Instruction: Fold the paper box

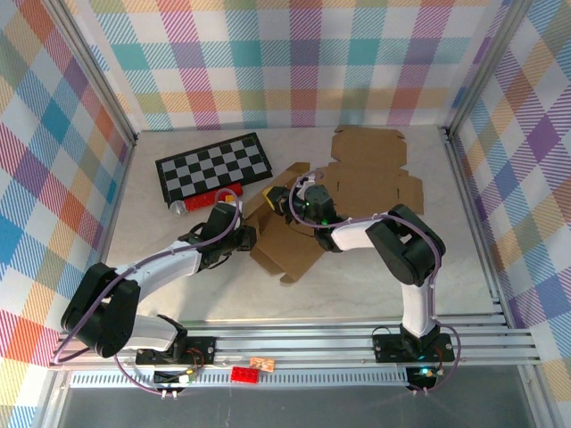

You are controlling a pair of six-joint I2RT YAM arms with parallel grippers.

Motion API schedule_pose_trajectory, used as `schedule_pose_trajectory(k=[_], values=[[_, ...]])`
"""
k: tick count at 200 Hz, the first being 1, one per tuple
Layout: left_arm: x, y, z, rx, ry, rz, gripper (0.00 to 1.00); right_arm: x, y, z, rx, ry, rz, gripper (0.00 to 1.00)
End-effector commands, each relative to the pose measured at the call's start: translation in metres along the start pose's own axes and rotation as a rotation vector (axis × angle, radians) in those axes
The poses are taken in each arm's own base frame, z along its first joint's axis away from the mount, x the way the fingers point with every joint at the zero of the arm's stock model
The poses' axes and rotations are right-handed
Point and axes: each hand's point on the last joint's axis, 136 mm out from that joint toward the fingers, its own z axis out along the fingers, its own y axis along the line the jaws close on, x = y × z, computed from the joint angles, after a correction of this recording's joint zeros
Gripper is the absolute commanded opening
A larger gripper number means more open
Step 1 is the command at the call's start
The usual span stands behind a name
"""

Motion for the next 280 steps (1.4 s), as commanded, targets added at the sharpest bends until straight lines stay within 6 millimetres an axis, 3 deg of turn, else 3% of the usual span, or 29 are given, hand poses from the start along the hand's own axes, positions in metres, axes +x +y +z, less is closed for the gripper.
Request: schedule_pose_trajectory(k=[1, 85, 190, 229, 257, 280], values=[[-0.023, -0.004, 0.0, -0.016, -0.073, -0.034, 0.31, 0.015, -0.021, 0.0, 0.034, 0.03, -0.013, 0.0], [-0.035, -0.008, 0.01, -0.088, -0.123, -0.053, 0.27, 0.015, -0.023, 0.007, 0.051, 0.02, 0.053, 0.0], [-0.033, -0.024, 0.018, -0.102, -0.129, 0.009, 0.02, 0.011, -0.026, 0.009, 0.097, -0.007, 0.118, 0.0], [-0.036, -0.02, 0.023, -0.152, -0.126, -0.009, 0.0, 0.011, -0.027, 0.009, 0.105, -0.007, 0.126, 0.0], [-0.043, -0.006, 0.013, -0.234, -0.156, -0.049, 0.0, 0.01, -0.024, 0.005, 0.128, -0.018, 0.117, 0.0], [-0.047, -0.001, -0.001, -0.271, -0.155, -0.015, 0.0, 0.005, -0.015, -0.006, 0.174, -0.04, 0.094, 0.23]])
